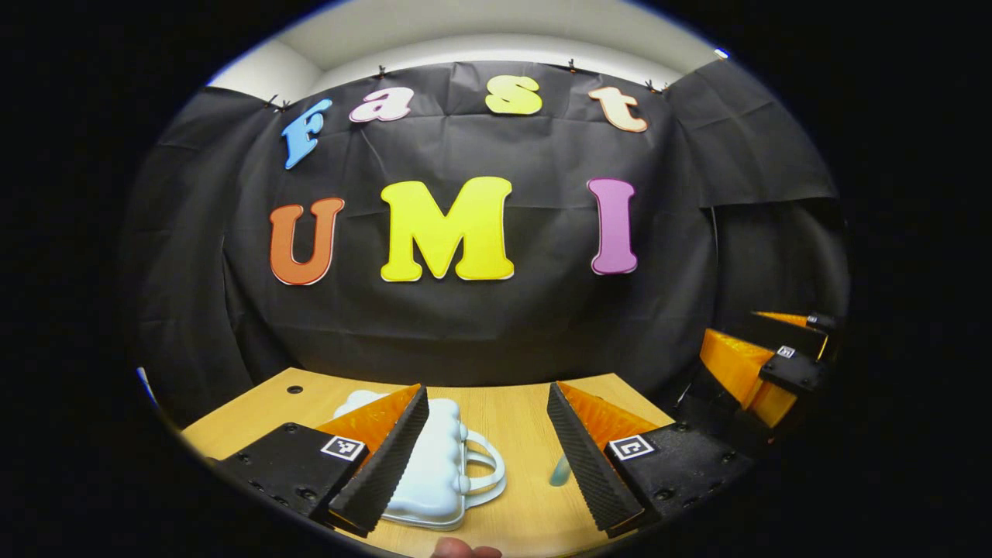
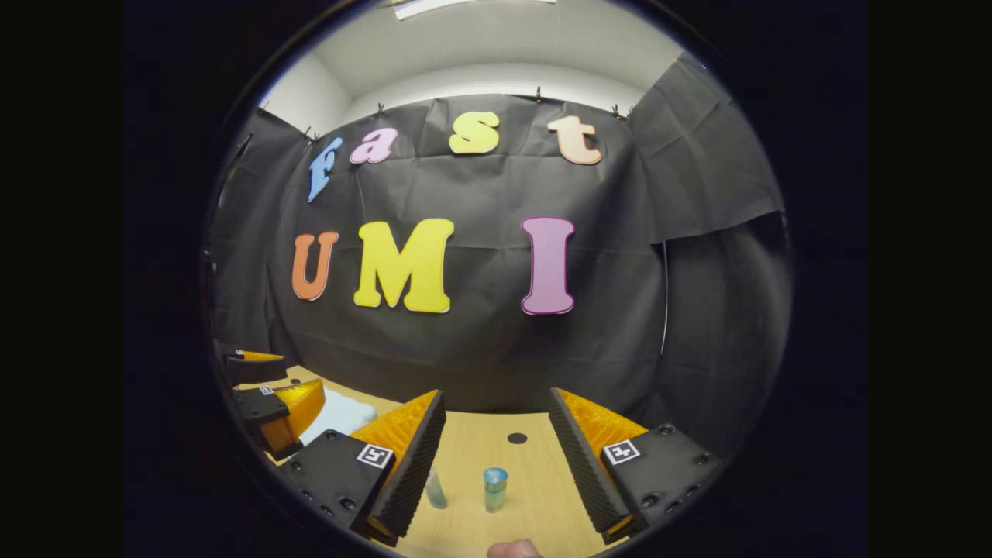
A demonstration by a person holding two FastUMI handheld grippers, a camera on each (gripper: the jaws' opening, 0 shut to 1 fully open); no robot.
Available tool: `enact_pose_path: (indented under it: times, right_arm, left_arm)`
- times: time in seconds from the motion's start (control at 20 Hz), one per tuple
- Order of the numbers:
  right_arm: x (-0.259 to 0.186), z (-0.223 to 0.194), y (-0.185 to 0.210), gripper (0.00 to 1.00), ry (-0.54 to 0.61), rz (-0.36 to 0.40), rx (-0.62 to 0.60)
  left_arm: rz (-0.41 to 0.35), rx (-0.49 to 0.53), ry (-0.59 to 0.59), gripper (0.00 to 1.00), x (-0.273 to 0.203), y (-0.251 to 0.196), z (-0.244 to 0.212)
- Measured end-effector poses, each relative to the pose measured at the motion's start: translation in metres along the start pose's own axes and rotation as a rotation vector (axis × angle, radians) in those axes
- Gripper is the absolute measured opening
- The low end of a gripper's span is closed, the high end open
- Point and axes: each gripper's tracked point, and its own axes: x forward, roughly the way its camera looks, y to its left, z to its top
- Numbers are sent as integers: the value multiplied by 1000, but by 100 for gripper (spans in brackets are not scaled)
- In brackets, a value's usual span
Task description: First open the suitcase, pack the skin care products into it, and then close the suitcase.
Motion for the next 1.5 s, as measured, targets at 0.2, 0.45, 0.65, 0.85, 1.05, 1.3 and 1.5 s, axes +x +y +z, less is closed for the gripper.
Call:
enact_pose_path:
  times: [0.2,0.45,0.65,0.85,1.05,1.3,1.5]
  right_arm:
    - [-2,-12,-31,79,23,-53,-37]
    - [-11,-30,-80,77,67,-156,-54]
    - [-22,-40,-104,80,94,-217,-47]
    - [-33,-46,-121,80,111,-261,-45]
    - [-41,-50,-134,80,123,-299,-36]
    - [-49,-56,-145,79,137,-338,-23]
    - [-45,-56,-136,80,137,-334,-15]
  left_arm:
    - [-75,224,100,100,16,-1,-43]
    - [-211,555,298,98,35,-1,-119]
    - [-257,820,471,99,47,7,-174]
    - [-274,1043,532,95,68,13,-200]
    - [-299,1173,601,81,84,16,-223]
    - [-292,1192,628,40,92,16,-226]
    - [-262,1142,599,21,91,18,-213]
